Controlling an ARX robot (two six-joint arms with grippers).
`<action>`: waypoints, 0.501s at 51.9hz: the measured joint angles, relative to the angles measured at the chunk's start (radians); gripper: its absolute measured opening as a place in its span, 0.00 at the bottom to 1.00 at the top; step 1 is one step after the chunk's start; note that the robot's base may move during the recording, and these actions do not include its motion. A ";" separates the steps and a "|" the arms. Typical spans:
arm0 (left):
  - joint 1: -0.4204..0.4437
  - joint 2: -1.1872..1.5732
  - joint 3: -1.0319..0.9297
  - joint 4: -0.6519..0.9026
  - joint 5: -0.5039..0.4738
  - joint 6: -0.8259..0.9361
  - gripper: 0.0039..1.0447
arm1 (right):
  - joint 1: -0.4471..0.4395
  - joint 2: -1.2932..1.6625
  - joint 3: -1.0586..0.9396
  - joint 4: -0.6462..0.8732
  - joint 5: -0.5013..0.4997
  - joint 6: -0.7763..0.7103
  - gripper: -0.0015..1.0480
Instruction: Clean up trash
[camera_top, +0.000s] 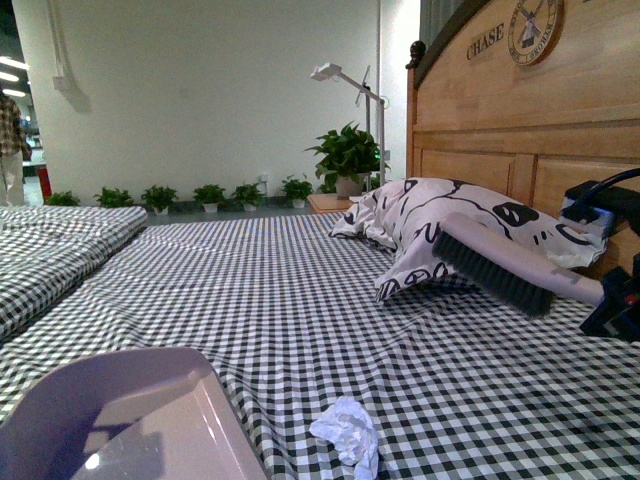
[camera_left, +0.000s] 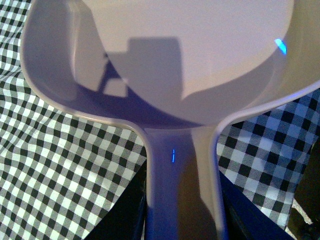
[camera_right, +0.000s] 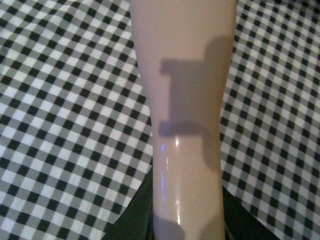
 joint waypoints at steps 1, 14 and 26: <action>0.000 0.002 0.000 0.003 0.000 0.000 0.26 | 0.009 0.000 -0.008 0.007 0.006 -0.001 0.17; 0.001 0.019 -0.021 0.050 0.009 -0.002 0.26 | 0.105 -0.004 -0.149 0.056 0.054 -0.027 0.17; 0.001 0.042 -0.037 0.067 0.008 -0.002 0.26 | 0.144 -0.027 -0.229 0.094 0.074 -0.029 0.17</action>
